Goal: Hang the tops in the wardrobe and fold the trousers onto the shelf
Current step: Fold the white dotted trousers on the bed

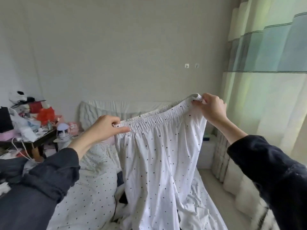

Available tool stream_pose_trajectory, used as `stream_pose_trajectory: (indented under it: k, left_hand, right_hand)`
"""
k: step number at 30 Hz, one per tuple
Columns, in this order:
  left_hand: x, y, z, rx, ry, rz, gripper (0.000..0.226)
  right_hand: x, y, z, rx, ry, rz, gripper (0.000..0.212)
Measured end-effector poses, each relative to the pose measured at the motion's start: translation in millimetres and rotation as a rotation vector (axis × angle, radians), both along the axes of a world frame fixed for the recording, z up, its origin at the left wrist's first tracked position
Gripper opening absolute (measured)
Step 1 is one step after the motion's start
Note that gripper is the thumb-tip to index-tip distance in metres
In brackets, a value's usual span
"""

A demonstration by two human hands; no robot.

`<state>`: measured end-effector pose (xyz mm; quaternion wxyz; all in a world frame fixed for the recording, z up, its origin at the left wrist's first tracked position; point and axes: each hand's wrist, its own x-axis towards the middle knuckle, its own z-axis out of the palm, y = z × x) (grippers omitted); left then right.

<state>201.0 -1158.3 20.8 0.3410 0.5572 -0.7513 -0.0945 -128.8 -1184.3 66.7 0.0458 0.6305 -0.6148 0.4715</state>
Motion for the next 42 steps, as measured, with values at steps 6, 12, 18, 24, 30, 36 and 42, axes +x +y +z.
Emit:
stream_pose_trajectory:
  k: [6,12,18,24,30,36,42]
  left_hand:
    - [13,-8,26,0.074,0.164,-0.061,0.04]
    - [30,-19,77,-0.119,0.191,0.001,0.035]
    - [10,-6,177,-0.498,0.247,0.261,0.047]
    - [1,28,274,-0.773,0.308,0.251,0.048]
    - [8,50,294,-0.757,0.354,0.205,0.047]
    - [24,38,249,-0.553,0.309,0.131,0.041]
    - [21,29,166,-0.511,0.248,0.093,0.043]
  right_hand:
    - [-8,-19,27,0.052,-0.143,0.098,0.043]
    - [7,-13,64,-0.044,-0.171,0.176,0.046]
    - [17,13,155,-0.316,-0.241,0.191,0.035]
    - [17,50,246,-0.536,-0.26,0.115,0.042]
    - [15,74,268,-0.554,-0.267,0.128,0.04]
    - [8,57,226,-0.295,-0.213,0.161,0.03]
    - [10,49,147,-0.175,-0.235,0.173,0.032]
